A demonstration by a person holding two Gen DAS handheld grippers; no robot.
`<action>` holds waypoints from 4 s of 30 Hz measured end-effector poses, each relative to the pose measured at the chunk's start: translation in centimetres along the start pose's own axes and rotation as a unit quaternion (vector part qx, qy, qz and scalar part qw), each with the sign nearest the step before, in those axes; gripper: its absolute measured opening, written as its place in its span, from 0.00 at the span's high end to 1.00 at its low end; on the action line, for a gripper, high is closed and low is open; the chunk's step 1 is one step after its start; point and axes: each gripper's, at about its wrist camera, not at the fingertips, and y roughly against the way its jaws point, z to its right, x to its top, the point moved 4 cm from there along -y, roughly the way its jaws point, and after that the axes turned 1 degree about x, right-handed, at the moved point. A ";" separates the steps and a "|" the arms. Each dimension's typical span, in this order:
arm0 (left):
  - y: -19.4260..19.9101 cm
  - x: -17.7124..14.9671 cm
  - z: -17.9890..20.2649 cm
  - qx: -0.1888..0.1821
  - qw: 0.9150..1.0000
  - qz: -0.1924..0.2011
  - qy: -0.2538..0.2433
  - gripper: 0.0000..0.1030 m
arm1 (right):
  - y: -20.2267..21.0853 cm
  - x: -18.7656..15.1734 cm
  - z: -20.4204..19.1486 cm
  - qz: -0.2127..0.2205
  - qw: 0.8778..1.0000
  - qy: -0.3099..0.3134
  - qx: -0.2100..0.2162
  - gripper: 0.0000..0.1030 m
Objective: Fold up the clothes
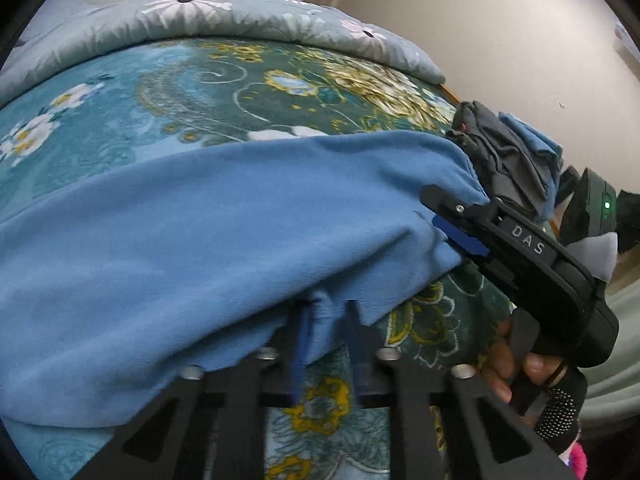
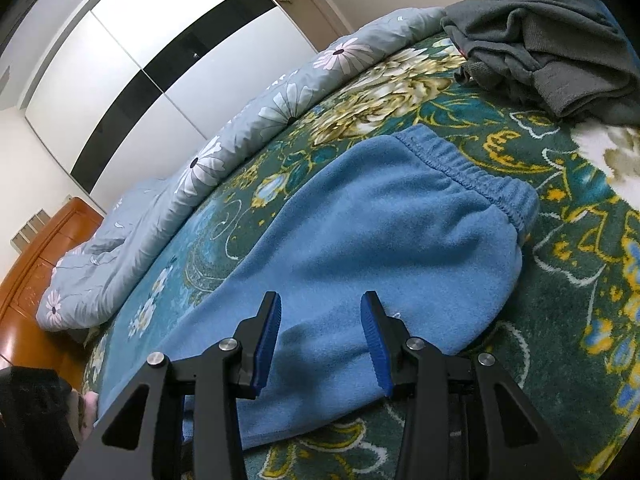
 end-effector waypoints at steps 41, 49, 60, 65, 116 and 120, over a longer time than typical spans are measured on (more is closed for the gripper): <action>23.3 -9.5 -33.0 0.136 0.877 0.215 0.407 0.43 | 5.7 -2.9 3.3 0.097 0.984 -0.030 -0.147 0.49; 22.7 -7.1 -34.0 0.137 0.897 0.216 0.360 0.44 | 6.0 -3.2 3.2 0.101 0.982 -0.025 -0.156 0.49; 20.7 -7.8 -35.8 0.121 0.896 0.179 0.388 0.90 | 5.1 -3.3 2.8 0.085 0.983 -0.008 -0.161 0.49; 21.1 -7.8 -35.7 0.132 0.894 0.185 0.387 0.90 | 5.1 -3.3 2.8 0.083 0.983 -0.009 -0.161 0.49; 21.3 -8.0 -35.9 0.213 0.883 0.191 0.372 0.92 | 5.2 -3.1 -3.1 0.106 0.988 0.076 -0.078 0.43; 23.2 -7.5 -34.0 0.171 0.883 0.235 0.370 0.92 | 2.7 -4.0 -7.9 0.072 0.987 0.142 -0.019 0.43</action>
